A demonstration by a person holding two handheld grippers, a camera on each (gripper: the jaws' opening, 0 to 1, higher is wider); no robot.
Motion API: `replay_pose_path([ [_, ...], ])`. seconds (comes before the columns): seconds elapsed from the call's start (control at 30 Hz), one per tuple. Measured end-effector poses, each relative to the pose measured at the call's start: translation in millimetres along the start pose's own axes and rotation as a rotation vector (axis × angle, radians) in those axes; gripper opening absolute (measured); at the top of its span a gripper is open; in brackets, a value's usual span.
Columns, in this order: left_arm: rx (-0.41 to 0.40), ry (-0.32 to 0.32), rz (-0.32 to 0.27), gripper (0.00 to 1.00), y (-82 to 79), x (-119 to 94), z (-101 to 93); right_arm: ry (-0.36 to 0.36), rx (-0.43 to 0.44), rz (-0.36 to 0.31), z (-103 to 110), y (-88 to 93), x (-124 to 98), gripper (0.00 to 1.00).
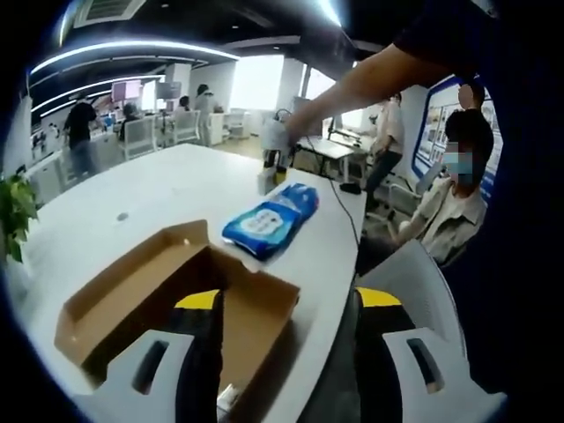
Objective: Operate the shoe box by opening the lid, removing the specified soft item, and placing it in the target area until the item is outside and the box remains undamaged.
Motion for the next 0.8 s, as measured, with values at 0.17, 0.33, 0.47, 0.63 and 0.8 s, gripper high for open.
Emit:
replay_pose_path([
  [0.17,0.001,-0.001,0.007,0.59,1.3,3,0.9,-0.003,-0.007,-0.005,1,3.4,7,0.19],
  [0.33,-0.014,0.006,0.011,0.59,3.0,6,-0.3,0.001,-0.007,-0.017,0,4.3,12,0.19],
  [0.47,-0.008,0.004,0.021,0.59,5.3,7,-1.1,-0.011,-0.015,-0.01,3,6.7,18,0.19],
  [0.63,-0.008,0.005,0.024,0.59,6.4,9,-2.3,-0.021,-0.018,-0.001,8,9.3,24,0.2],
  [0.8,-0.016,0.009,0.028,0.59,7.5,11,-3.3,-0.012,-0.009,-0.012,10,10.8,26,0.23],
])
Point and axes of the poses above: the point that each gripper's makers call its tool centre point, and the gripper's own axes: x roughly forward along the fingers, z roughly to its left, y roughly out of its underside, the point moved 3 cm from there along -x, roughly backward along the fingers, and after that the axes turned 8 degrees about y, right-handed, at the moved point
